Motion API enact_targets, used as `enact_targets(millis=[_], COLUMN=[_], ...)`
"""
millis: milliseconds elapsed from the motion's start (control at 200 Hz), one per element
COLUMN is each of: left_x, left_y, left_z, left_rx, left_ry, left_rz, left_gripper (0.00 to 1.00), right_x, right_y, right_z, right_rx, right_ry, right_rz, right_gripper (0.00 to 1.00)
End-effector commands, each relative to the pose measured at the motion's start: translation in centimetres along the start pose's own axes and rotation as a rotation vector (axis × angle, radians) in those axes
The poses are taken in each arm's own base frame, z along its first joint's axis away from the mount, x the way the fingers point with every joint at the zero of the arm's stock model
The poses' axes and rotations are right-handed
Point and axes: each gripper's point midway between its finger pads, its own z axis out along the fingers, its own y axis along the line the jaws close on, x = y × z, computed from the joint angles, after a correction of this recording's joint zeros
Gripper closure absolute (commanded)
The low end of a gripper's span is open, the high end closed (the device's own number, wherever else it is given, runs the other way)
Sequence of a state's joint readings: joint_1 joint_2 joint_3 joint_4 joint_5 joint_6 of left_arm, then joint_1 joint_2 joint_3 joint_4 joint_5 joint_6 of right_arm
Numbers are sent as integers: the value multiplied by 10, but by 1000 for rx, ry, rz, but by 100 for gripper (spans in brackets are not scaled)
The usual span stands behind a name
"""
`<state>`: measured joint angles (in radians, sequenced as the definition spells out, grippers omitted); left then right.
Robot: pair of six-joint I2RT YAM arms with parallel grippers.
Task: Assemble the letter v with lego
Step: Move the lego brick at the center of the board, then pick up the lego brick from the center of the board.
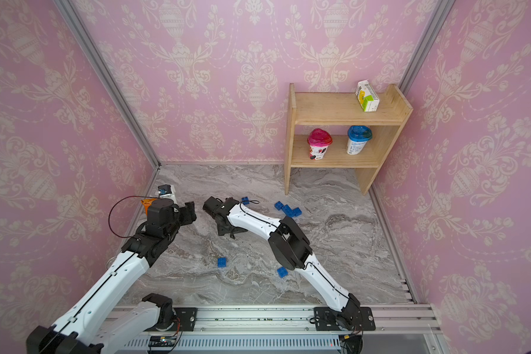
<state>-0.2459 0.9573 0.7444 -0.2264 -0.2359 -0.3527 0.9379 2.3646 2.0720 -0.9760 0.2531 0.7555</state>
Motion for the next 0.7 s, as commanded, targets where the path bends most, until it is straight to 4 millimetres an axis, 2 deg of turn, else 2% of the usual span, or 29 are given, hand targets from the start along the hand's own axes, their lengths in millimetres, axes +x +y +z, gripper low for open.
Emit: enact_targets(millis=[0, 70, 155, 260, 365, 545, 695], left_x=[-7, -5, -8, -16, -21, -18, -19], left_y=[7, 8, 11, 19, 24, 25, 23], left_z=[-6, -1, 4, 0, -8, -12, -12], left_rx=[-41, -57, -94, -140, -155, -144, -125], left_ry=[10, 53, 77, 61, 42, 39, 20], left_rz=[32, 43, 70, 85, 91, 90, 77], left_gripper=[22, 17, 12, 5, 1, 2, 4], right_x=[29, 61, 87, 106, 114, 117, 115], right_y=[6, 14, 37, 67, 87, 86, 72], right_z=[-60, -62, -62, -54, -41, -15, -7], right_rx=[-66, -90, -136, -175, -190, -140, -98], right_ry=[-34, 21, 59, 86, 108, 137, 134], right_rz=[-65, -79, -97, -109, -91, -47, -27], right_gripper=[20, 20, 21, 21, 22, 31, 48])
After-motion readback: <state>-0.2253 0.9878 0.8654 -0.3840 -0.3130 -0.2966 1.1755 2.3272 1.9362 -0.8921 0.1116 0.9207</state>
